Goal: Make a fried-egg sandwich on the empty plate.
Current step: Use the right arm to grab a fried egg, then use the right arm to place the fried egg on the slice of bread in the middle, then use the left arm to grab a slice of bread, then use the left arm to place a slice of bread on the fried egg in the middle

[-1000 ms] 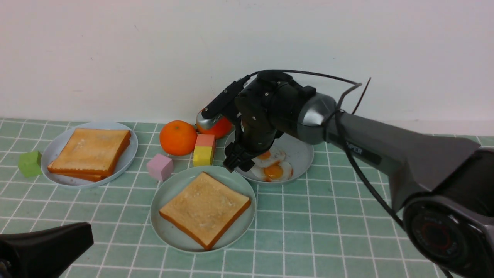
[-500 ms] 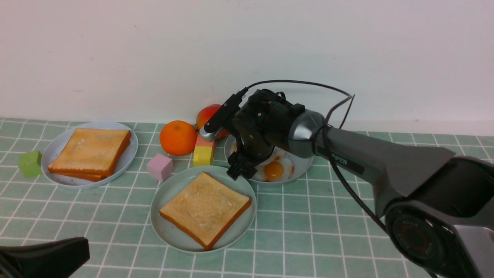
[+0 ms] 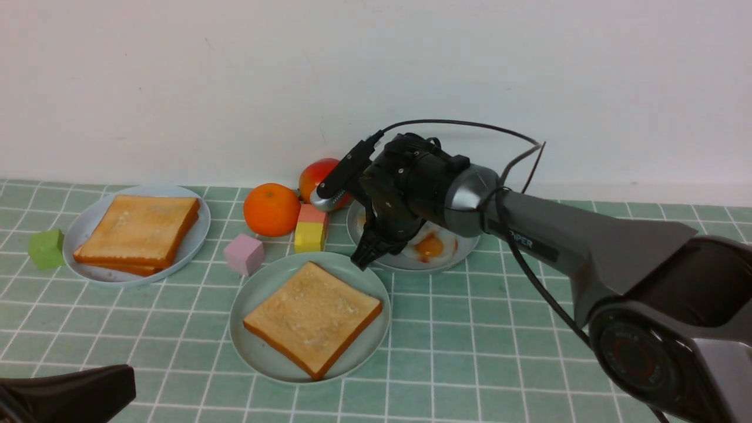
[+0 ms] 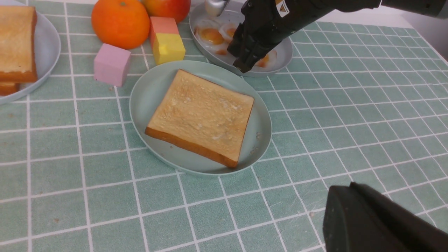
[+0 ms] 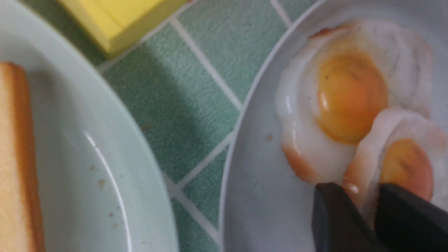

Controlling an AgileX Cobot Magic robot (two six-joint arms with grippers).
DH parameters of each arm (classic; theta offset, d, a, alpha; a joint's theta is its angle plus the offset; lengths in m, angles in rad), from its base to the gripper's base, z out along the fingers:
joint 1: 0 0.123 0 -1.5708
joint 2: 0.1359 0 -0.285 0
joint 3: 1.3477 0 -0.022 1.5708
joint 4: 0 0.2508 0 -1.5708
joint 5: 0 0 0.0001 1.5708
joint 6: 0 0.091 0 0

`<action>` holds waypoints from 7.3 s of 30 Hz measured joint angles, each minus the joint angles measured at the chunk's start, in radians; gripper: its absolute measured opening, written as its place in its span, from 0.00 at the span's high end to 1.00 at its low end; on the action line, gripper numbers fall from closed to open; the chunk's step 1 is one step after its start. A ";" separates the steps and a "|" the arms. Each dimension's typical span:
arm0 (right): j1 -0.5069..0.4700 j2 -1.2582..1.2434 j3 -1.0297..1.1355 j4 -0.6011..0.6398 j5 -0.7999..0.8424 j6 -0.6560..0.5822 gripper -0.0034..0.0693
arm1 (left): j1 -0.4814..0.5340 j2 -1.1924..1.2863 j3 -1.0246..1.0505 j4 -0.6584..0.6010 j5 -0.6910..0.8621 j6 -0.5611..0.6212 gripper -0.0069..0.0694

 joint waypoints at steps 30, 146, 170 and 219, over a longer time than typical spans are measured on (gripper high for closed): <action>0.047 -0.160 -0.007 -0.029 0.187 0.000 0.85 | 0.000 0.000 0.000 0.061 0.065 0.000 0.92; 0.331 -1.760 0.922 0.112 0.438 0.496 0.95 | 0.577 1.620 -0.981 0.061 -0.104 0.473 0.34; 0.331 -1.760 0.922 0.181 0.431 0.437 0.94 | 0.457 1.321 -0.921 0.043 0.181 0.510 0.82; 0.331 -1.760 0.922 0.205 0.431 0.394 0.89 | -0.061 1.289 -0.762 0.152 0.153 0.389 0.44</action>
